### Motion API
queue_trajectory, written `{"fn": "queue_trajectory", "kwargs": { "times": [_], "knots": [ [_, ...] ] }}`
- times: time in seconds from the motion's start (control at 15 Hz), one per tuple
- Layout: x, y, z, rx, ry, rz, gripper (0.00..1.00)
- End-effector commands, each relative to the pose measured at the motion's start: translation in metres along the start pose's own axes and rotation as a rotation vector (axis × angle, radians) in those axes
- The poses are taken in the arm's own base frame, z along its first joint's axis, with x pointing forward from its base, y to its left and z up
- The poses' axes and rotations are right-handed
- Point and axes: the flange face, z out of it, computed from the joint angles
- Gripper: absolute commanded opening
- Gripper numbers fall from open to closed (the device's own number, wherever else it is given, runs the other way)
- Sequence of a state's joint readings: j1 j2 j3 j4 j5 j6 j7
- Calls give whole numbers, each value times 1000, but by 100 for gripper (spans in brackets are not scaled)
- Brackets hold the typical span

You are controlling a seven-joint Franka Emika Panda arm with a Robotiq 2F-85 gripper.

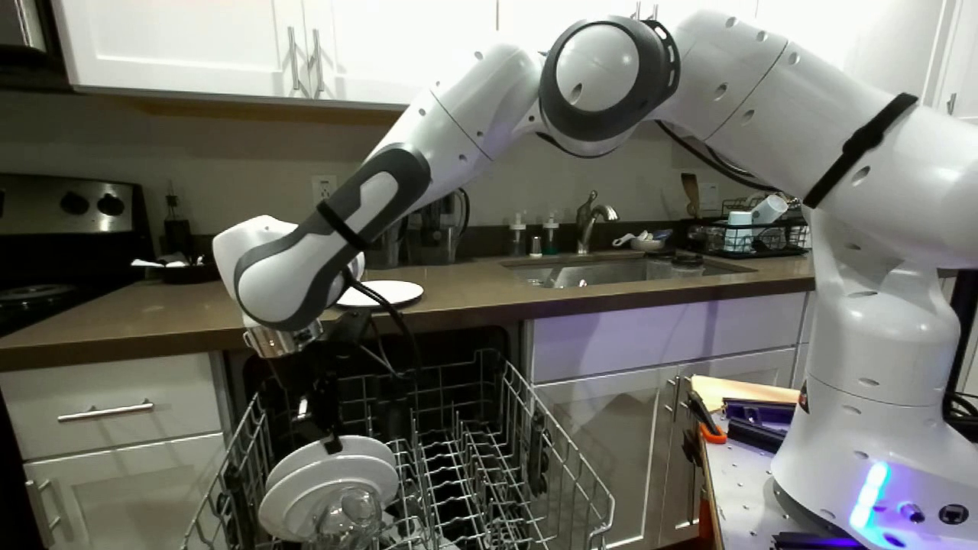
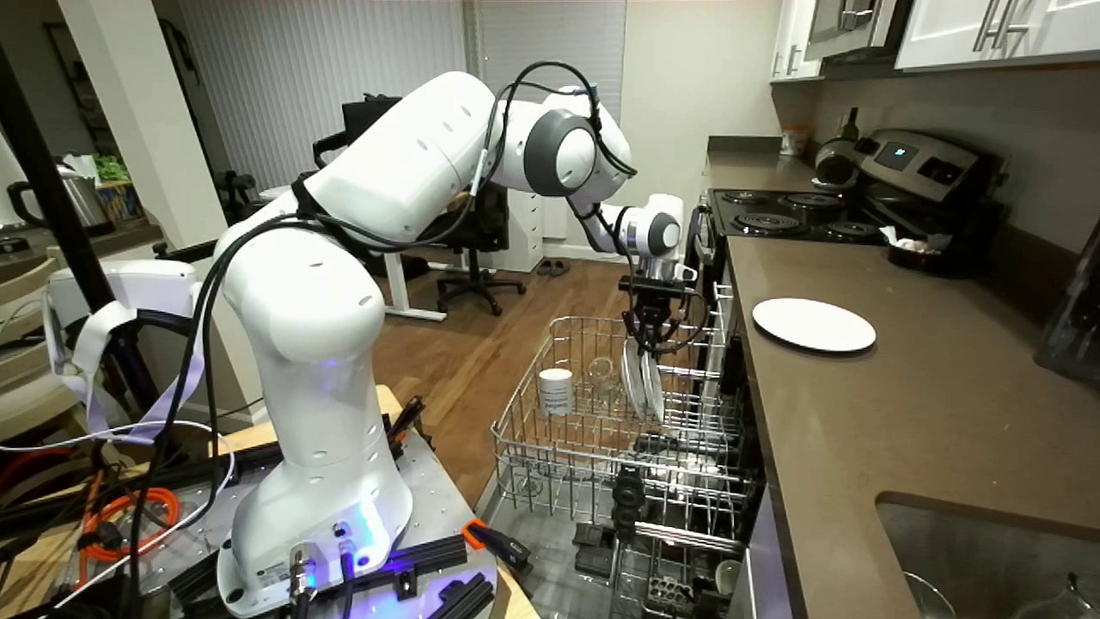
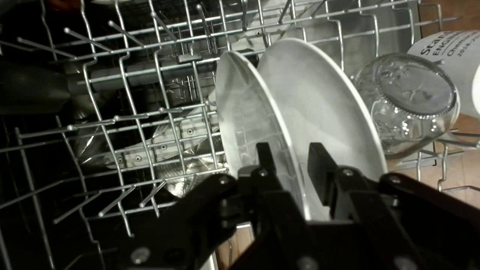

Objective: Move the plate from the left side of the dishwasher to the right side.

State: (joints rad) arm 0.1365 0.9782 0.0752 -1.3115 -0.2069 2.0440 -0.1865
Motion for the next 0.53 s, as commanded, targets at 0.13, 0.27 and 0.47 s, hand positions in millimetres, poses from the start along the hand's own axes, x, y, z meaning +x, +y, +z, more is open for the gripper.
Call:
{"fn": "queue_trajectory", "kwargs": {
  "times": [0.13,0.27,0.47],
  "knots": [
    [9,0,-8,63,77,-11,75],
    [9,-2,-5,79,79,-13,43],
    [8,-1,-5,95,80,-14,34]
  ]
}}
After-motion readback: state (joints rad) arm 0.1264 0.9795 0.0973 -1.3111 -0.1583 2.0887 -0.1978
